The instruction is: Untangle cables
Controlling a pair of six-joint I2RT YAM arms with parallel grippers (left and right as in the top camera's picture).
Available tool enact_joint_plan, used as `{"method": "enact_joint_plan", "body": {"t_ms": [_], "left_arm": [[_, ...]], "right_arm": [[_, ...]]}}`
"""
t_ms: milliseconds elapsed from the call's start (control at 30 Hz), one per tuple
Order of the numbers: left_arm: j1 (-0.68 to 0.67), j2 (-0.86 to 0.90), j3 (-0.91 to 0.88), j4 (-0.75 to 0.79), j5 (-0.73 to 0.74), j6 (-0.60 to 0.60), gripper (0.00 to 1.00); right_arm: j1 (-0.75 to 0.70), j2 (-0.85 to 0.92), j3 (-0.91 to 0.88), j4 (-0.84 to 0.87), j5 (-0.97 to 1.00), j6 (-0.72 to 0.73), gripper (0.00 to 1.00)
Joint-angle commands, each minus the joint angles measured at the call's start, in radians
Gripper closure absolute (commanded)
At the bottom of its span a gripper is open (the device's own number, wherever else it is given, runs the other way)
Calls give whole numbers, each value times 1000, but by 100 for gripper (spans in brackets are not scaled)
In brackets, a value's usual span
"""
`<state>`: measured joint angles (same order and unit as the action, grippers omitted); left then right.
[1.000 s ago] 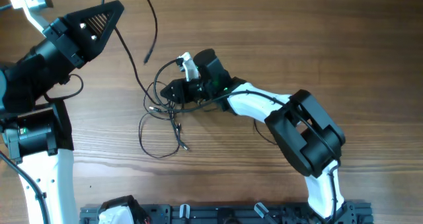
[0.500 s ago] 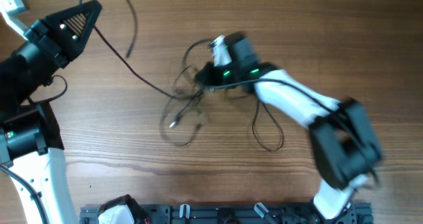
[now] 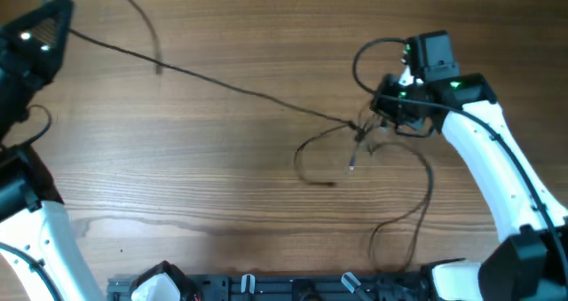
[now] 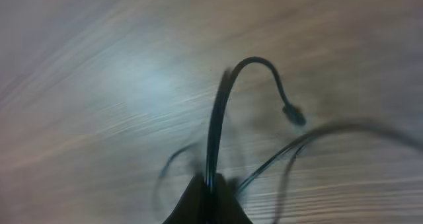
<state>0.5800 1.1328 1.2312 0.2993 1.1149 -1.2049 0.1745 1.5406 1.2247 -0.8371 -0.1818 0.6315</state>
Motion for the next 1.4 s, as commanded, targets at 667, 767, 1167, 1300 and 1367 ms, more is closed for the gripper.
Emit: {"method": "enact_joint_plan", "body": {"t_ms": [667, 767, 1167, 1300, 1367], "left_arm": [[66, 134, 9, 89, -72, -16, 96], [15, 135, 9, -133, -87, 192, 96], [-291, 122, 24, -753, -469, 760, 96], [-436, 131, 134, -985, -837, 939, 96], [-499, 150, 223, -1070, -1032, 994, 96]], "right_arm": [[-293, 195, -57, 123, -254, -277, 96], [-271, 195, -57, 126, -254, -289, 96], [-256, 195, -57, 98, -265, -314, 96], [-256, 195, -57, 86, -261, -325, 96], [-256, 195, -57, 85, -261, -325, 96]]}}
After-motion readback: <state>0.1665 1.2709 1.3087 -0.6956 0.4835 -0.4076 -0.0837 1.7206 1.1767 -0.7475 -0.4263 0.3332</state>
